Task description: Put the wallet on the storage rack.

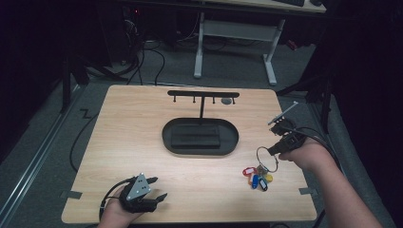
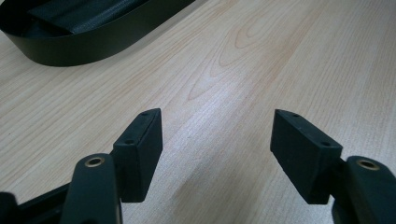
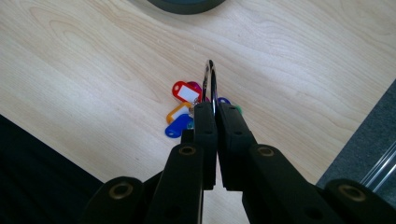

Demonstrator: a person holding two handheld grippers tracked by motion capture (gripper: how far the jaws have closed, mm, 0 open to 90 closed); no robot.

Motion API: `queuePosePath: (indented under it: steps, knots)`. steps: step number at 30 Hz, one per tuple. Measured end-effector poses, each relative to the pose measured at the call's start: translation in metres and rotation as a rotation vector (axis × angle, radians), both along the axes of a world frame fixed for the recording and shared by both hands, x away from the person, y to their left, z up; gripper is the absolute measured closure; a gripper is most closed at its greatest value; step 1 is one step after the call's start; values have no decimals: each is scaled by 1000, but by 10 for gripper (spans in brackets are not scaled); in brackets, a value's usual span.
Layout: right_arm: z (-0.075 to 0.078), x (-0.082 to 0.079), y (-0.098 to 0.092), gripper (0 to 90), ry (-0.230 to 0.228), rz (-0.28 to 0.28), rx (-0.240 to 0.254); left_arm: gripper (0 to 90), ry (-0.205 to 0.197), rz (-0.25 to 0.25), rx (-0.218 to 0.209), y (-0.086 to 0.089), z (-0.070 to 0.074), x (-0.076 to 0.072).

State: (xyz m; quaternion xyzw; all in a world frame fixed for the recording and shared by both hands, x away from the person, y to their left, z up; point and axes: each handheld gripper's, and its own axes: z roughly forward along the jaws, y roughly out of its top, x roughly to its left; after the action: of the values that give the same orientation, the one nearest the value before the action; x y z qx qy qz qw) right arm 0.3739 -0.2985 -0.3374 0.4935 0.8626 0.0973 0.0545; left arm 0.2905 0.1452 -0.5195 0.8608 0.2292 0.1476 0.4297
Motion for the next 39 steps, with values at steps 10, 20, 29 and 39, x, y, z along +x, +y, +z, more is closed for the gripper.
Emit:
queuePosePath:
  steps: [10, 20, 29, 39]
  knots:
    - [29, 3, 7, 878, -36, 5, -16, 348, -3, 3, -4, 1, 0, 0]
    - [45, 16, 16, 878, -61, 12, -13, 347, -4, 14, -12, 3, 1, 1]
    - [50, 33, 26, 878, -81, 10, -1, 345, -4, 35, -23, 8, 1, 3]
    - [59, 60, 44, 878, -102, 36, 9, 345, 1, 36, -20, 11, 1, 3]
